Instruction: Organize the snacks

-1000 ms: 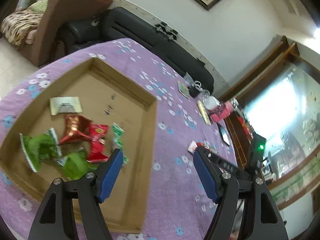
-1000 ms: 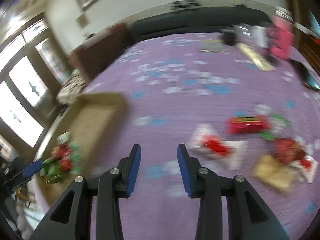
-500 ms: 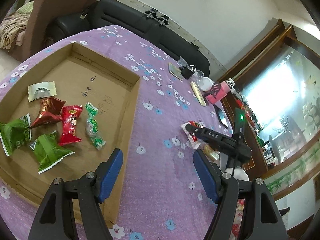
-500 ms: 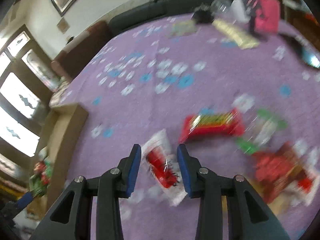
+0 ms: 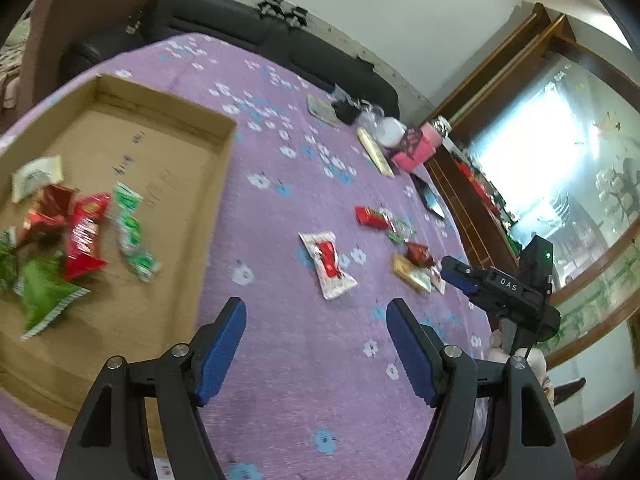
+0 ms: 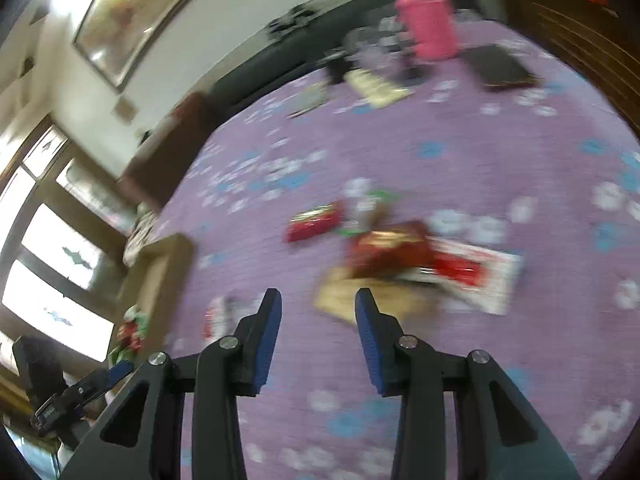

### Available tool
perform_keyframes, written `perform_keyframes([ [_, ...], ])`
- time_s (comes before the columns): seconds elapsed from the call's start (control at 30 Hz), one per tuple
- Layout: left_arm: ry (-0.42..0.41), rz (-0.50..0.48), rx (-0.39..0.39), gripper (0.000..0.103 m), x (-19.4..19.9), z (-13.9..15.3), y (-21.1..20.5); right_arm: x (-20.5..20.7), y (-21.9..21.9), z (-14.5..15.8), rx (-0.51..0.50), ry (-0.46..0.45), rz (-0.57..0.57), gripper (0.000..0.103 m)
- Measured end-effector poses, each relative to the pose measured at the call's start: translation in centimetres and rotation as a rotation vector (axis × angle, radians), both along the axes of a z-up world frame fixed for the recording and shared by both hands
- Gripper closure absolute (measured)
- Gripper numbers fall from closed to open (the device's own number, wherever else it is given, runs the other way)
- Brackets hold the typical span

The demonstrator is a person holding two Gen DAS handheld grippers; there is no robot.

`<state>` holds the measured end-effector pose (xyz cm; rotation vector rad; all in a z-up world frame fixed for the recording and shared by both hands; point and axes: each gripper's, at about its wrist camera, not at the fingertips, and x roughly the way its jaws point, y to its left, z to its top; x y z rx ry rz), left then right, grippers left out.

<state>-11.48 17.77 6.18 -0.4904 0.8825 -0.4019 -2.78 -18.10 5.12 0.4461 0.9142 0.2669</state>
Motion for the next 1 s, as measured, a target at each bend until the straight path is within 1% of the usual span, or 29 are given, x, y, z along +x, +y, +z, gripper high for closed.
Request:
perform_keyframes([
  [0.1, 0.021, -0.034, 0.004, 0.027, 0.2, -0.4, -1.4, -0.3, -1.3, -1.0, -0.020, 0.028, -0.049, 0.066],
  [0.17, 0.025, -0.053, 0.013, 0.027, 0.2, -0.5, -2.2, -0.4, -1.3, -1.3, -0.040, 0.027, -0.054, 0.065],
  [0.23, 0.026, -0.064, 0.026, 0.027, 0.1, -0.4, -2.7, -0.2, -0.9, -1.6, -0.081, 0.014, -0.051, 0.060],
  [0.27, 0.028, -0.066, 0.030, 0.027, 0.0, -0.4, -2.8, 0.0, -0.3, -1.5, -0.124, -0.010, -0.052, 0.059],
  [0.33, 0.033, -0.066, 0.039, 0.027, 0.0, -0.5, -3.0, 0.6, 0.5, -1.4, -0.176, -0.047, -0.044, 0.054],
  [0.37, 0.037, -0.063, 0.042, 0.027, -0.1, -0.5, -3.1, 1.1, 1.1, -1.5, -0.201, -0.057, -0.034, 0.053],
  [0.4, 0.040, -0.063, 0.042, 0.027, -0.1, -0.6, -3.1, 1.5, 1.0, -1.7, -0.205, -0.054, -0.025, 0.053],
  [0.53, 0.046, -0.064, 0.046, 0.027, -0.1, -0.6, -3.4, 2.6, 1.8, -2.8, -0.198, -0.008, 0.015, 0.051],
  [0.57, 0.046, -0.065, 0.048, 0.027, -0.2, -0.6, -3.4, 2.5, 2.1, -2.8, -0.175, 0.001, 0.043, 0.051],
  [0.63, 0.050, -0.066, 0.052, 0.027, -0.1, -0.7, -3.6, 2.0, 2.7, -2.7, -0.072, 0.036, 0.128, 0.051],
  [0.67, 0.053, -0.065, 0.053, 0.027, 0.0, -0.8, -3.6, 1.5, 3.0, -2.6, -0.055, 0.041, 0.156, 0.051],
  [0.77, 0.063, -0.072, 0.056, 0.027, 0.3, -1.1, -4.0, 0.7, 3.0, -1.7, -0.133, -0.014, 0.131, 0.049],
  [0.8, 0.066, -0.077, 0.059, 0.027, 0.4, -1.2, -4.2, 0.7, 3.0, -1.5, -0.170, -0.034, 0.121, 0.045],
  [0.83, 0.068, -0.084, 0.062, 0.027, 0.4, -1.3, -4.4, 0.7, 3.2, -1.5, -0.193, -0.039, 0.117, 0.042],
  [1.0, 0.078, -0.096, 0.077, 0.027, 0.4, -1.6, -5.2, 1.7, 5.5, -2.3, -0.301, -0.053, 0.159, 0.042],
])
